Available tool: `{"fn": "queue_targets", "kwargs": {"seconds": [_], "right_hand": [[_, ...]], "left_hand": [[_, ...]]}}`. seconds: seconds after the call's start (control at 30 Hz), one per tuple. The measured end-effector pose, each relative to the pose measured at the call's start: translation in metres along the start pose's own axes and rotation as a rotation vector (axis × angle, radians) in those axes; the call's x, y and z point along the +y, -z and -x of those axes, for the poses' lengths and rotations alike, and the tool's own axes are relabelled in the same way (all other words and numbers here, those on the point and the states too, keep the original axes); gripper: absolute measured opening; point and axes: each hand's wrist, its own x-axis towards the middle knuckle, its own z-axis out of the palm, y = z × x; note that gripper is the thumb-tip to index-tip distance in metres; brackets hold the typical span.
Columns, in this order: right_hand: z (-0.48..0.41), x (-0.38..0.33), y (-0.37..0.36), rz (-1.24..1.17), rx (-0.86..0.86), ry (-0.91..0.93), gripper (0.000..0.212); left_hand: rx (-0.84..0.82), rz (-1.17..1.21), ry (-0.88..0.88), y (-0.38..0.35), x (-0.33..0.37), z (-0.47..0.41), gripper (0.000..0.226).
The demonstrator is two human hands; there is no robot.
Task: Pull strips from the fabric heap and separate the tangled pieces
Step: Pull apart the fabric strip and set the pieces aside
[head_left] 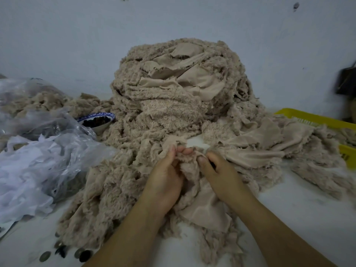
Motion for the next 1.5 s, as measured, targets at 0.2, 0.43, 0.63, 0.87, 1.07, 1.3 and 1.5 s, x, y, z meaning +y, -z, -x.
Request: {"fn": "queue_targets", "kwargs": {"seconds": [0.2, 0.43, 0.63, 0.87, 1.07, 1.3, 1.5], "right_hand": [[0.000, -0.001, -0.001, -0.171, 0.078, -0.090, 0.046], [-0.006, 0.004, 0.005, -0.309, 0.246, -0.270, 0.029], [-0.012, 0.016, 0.022, -0.300, 0.403, -0.313, 0.034], [-0.005, -0.001, 0.007, -0.391, 0.286, -0.187, 0.025], [0.002, -0.011, 0.004, -0.553, 0.085, -0.223, 0.034], [0.000, -0.007, 0.006, -0.538, 0.181, -0.226, 0.031], [0.003, -0.009, 0.004, -0.610, 0.001, -0.216, 0.051]], "left_hand": [[0.001, 0.022, -0.031, -0.001, 0.001, -0.001, 0.043], [0.108, 0.083, -0.102, 0.007, 0.008, -0.006, 0.033], [0.112, -0.025, -0.047, 0.006, 0.013, -0.004, 0.075], [0.013, -0.877, -0.405, -0.014, -0.017, 0.013, 0.029], [0.046, -0.703, -0.255, -0.011, -0.015, 0.011, 0.012], [0.107, -0.185, -0.031, -0.014, -0.002, 0.010, 0.039], [0.038, -0.157, 0.068, -0.016, -0.001, 0.010, 0.039]]}}
